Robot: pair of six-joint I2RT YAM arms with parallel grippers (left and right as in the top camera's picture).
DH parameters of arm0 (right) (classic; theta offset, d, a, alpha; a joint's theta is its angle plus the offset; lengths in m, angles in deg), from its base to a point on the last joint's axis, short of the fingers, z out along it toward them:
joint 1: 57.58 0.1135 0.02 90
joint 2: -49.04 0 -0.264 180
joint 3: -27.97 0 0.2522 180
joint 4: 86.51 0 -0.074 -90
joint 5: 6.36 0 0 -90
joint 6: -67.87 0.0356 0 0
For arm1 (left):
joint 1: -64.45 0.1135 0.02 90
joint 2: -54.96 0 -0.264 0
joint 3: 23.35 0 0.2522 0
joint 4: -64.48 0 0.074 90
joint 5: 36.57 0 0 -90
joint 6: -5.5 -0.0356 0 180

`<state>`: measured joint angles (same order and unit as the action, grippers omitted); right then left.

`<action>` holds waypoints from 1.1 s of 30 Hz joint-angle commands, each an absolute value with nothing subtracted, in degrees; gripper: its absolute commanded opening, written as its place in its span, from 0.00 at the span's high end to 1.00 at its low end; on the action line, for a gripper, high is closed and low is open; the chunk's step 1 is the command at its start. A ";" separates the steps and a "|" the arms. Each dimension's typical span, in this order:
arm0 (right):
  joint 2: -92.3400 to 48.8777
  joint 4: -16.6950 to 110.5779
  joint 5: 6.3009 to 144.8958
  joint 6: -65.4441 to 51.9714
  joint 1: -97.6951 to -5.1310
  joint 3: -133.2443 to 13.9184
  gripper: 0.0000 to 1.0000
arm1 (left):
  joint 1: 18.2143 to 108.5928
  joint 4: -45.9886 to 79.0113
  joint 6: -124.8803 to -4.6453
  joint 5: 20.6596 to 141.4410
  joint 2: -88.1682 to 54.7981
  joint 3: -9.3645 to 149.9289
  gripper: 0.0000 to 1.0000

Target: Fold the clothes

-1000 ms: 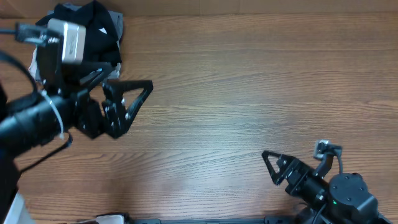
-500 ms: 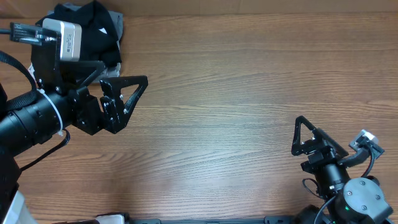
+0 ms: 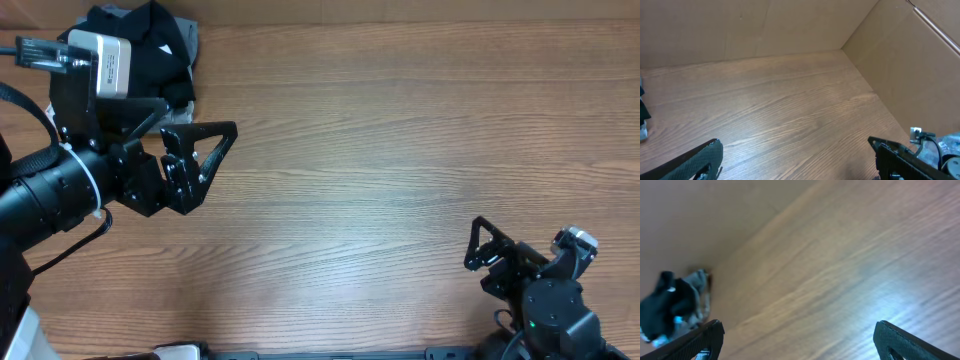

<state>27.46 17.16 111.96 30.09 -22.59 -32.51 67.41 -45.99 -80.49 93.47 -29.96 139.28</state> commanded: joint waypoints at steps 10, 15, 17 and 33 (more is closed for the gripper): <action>28.44 14.65 112.94 29.46 -26.29 -33.42 0.00 | 67.04 -46.05 -81.76 93.27 -30.05 139.66 0.00; 31.11 14.65 112.96 29.46 -34.33 -33.42 0.00 | 67.04 -46.08 -81.76 93.27 -30.05 139.66 0.00; 33.62 14.65 112.98 29.46 -38.51 -33.42 0.00 | 67.04 -46.08 -81.76 93.27 -30.05 139.66 0.00; 47.50 33.95 103.21 14.55 -56.21 -17.32 0.00 | 67.04 -46.08 -81.76 93.27 -30.05 139.66 0.00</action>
